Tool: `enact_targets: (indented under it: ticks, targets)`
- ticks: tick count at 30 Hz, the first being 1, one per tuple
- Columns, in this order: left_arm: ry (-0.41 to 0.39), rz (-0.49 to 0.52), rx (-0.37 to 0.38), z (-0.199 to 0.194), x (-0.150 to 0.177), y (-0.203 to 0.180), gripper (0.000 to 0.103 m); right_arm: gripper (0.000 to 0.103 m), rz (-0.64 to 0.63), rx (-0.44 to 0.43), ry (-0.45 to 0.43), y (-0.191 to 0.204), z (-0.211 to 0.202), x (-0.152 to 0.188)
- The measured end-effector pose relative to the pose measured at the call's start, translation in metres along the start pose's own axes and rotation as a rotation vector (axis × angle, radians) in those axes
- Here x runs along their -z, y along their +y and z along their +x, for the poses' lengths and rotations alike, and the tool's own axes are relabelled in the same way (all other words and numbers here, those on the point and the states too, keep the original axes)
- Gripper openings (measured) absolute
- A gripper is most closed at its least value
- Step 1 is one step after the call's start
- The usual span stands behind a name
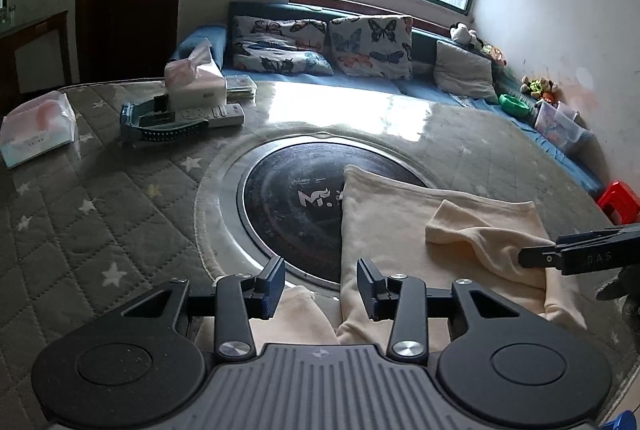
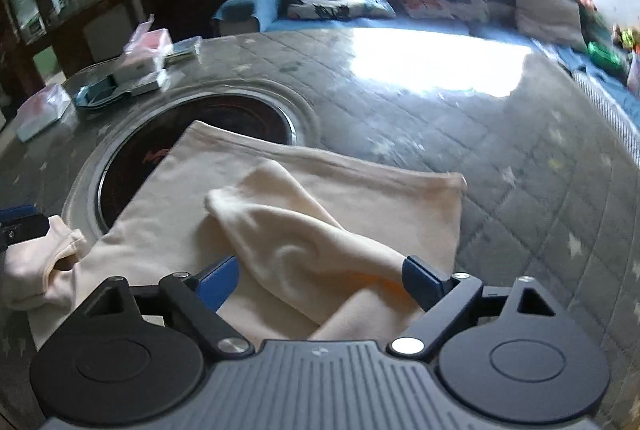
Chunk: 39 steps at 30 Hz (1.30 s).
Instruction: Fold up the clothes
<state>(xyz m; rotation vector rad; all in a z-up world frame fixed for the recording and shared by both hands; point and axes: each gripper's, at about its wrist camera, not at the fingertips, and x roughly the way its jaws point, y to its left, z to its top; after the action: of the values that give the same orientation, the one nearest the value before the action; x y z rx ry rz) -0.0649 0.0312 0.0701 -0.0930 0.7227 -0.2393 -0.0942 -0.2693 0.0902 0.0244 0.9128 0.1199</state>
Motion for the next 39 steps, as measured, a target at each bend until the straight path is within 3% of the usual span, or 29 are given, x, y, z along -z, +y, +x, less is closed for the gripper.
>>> enact_targets:
  ticks: [4, 9, 14, 24, 29, 39]
  targets:
    - [0.014, -0.020, 0.010, 0.012, -0.005, 0.000, 0.038, 0.083, -0.034, 0.019, -0.032, -0.003, 0.003, -0.006]
    - [0.040, -0.004, 0.004, 0.024, -0.004, -0.002, 0.038, 0.078, -0.053, -0.034, -0.043, 0.004, 0.011, -0.017]
    - [0.067, 0.002, 0.000, 0.034, -0.002, -0.001, 0.038, 0.065, -0.034, -0.087, -0.007, 0.006, 0.033, -0.031]
    - [0.097, 0.010, -0.011, 0.047, -0.001, 0.003, 0.039, 0.067, 0.039, -0.072, 0.060, 0.009, 0.068, -0.051]
    - [0.087, 0.007, -0.019, 0.042, 0.001, 0.007, 0.040, 0.076, 0.068, -0.069, 0.071, 0.008, 0.070, -0.052]
    - [0.039, 0.004, -0.045, 0.013, 0.012, 0.024, 0.040, 0.076, -0.071, -0.023, 0.019, 0.028, 0.044, -0.039]
